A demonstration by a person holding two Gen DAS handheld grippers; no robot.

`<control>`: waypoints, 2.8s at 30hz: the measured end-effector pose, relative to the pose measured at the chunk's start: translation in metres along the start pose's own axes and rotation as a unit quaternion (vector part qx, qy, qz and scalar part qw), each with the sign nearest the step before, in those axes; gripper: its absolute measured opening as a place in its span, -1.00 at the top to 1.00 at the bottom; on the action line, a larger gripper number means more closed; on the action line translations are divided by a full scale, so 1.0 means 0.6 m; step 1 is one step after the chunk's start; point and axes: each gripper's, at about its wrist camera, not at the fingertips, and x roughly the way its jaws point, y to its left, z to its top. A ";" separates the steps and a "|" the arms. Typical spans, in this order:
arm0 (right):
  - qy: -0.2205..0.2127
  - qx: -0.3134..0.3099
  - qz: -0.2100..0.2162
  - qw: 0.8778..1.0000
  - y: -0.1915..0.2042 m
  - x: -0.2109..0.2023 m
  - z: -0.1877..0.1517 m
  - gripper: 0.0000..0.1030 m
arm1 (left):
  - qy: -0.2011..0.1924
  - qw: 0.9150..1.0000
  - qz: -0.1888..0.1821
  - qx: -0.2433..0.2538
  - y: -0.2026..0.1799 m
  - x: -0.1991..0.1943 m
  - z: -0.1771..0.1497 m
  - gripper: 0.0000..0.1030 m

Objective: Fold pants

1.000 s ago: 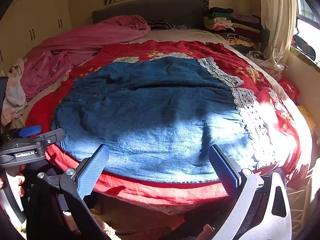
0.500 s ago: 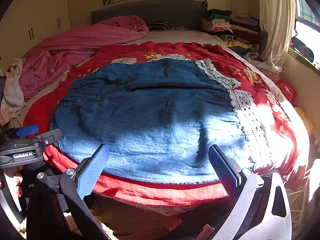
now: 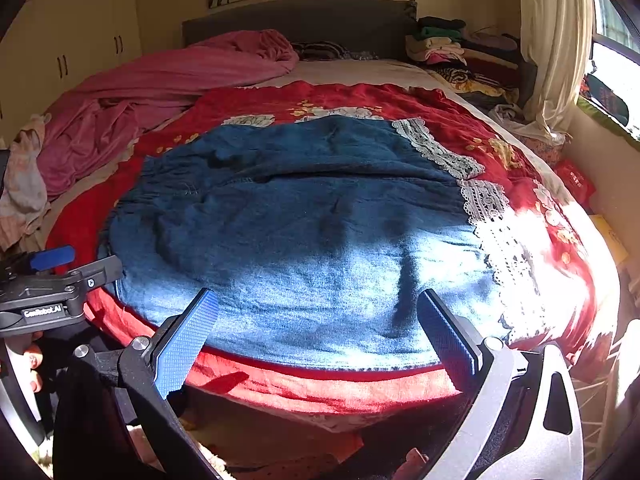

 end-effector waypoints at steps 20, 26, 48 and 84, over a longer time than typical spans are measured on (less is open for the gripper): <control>0.009 -0.056 0.025 0.998 0.017 0.074 0.104 -0.92 | -0.022 0.999 0.016 -0.021 0.078 0.038 0.087 -0.82; 0.017 -0.065 0.044 0.997 0.024 0.126 0.171 -0.92 | -0.026 0.999 0.037 -0.029 0.127 0.071 0.141 -0.82; 0.079 -0.168 0.083 0.979 0.090 0.365 0.378 -0.92 | 0.048 0.998 -0.032 -0.014 0.218 0.281 0.273 -0.82; 0.008 -0.270 0.237 0.933 0.150 0.308 0.350 0.86 | -0.140 0.989 -0.055 0.012 0.179 0.126 0.231 0.48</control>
